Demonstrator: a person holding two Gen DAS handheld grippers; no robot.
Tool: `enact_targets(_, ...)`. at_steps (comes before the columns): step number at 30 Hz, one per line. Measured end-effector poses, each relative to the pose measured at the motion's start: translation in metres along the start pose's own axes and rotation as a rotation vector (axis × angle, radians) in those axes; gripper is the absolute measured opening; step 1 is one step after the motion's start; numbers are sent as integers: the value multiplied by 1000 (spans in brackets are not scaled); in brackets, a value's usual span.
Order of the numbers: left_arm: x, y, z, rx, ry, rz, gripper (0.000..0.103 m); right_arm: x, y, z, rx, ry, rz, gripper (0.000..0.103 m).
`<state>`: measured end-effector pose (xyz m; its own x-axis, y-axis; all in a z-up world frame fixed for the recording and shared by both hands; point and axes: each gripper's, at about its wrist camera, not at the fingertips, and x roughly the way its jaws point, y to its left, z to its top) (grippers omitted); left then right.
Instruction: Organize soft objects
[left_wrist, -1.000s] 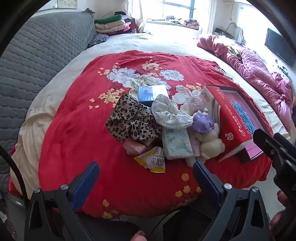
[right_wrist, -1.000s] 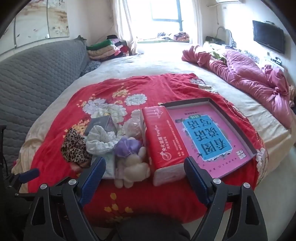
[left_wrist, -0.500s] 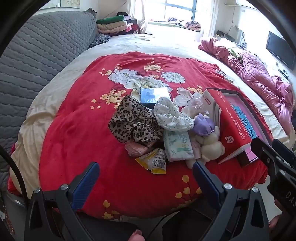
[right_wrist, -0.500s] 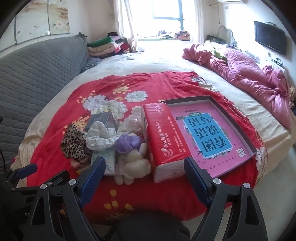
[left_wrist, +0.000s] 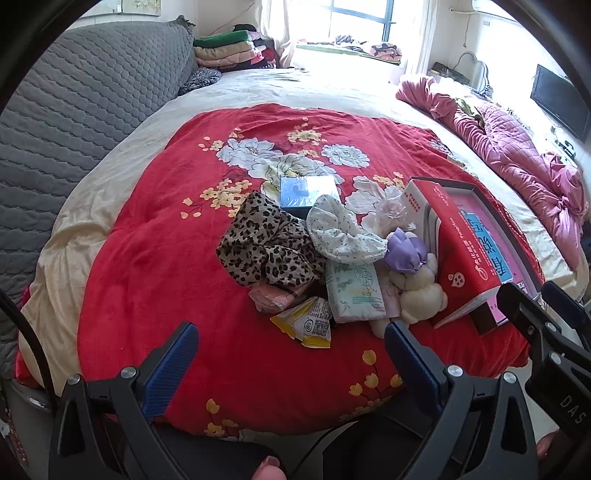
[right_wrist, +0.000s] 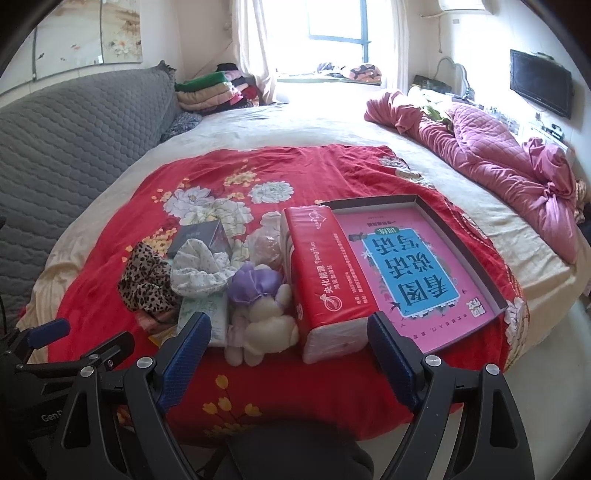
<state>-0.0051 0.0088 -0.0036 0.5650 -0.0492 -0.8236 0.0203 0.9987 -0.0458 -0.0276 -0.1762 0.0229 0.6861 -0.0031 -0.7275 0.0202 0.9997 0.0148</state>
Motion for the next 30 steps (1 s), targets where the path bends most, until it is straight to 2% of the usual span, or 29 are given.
enact_targets(30,0,-1,0,5,-5,-4,101,0,0,-3,1,7,-1,87)
